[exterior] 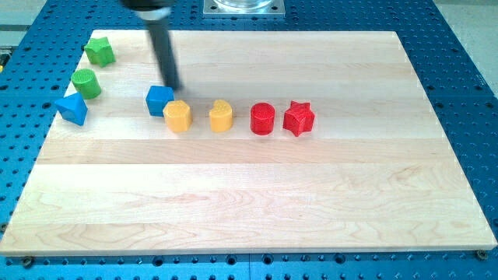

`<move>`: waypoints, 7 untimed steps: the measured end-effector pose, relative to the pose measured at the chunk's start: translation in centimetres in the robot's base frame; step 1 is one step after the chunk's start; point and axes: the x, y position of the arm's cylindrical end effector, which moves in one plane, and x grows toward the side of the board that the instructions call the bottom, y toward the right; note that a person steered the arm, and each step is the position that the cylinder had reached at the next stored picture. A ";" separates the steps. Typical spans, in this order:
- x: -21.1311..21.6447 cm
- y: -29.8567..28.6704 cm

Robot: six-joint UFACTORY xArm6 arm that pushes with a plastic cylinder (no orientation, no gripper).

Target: Place the cube below the triangle

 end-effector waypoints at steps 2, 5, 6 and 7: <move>7.0 -5.4; 4.0 -6.1; 6.9 -9.1; 11.0 -11.5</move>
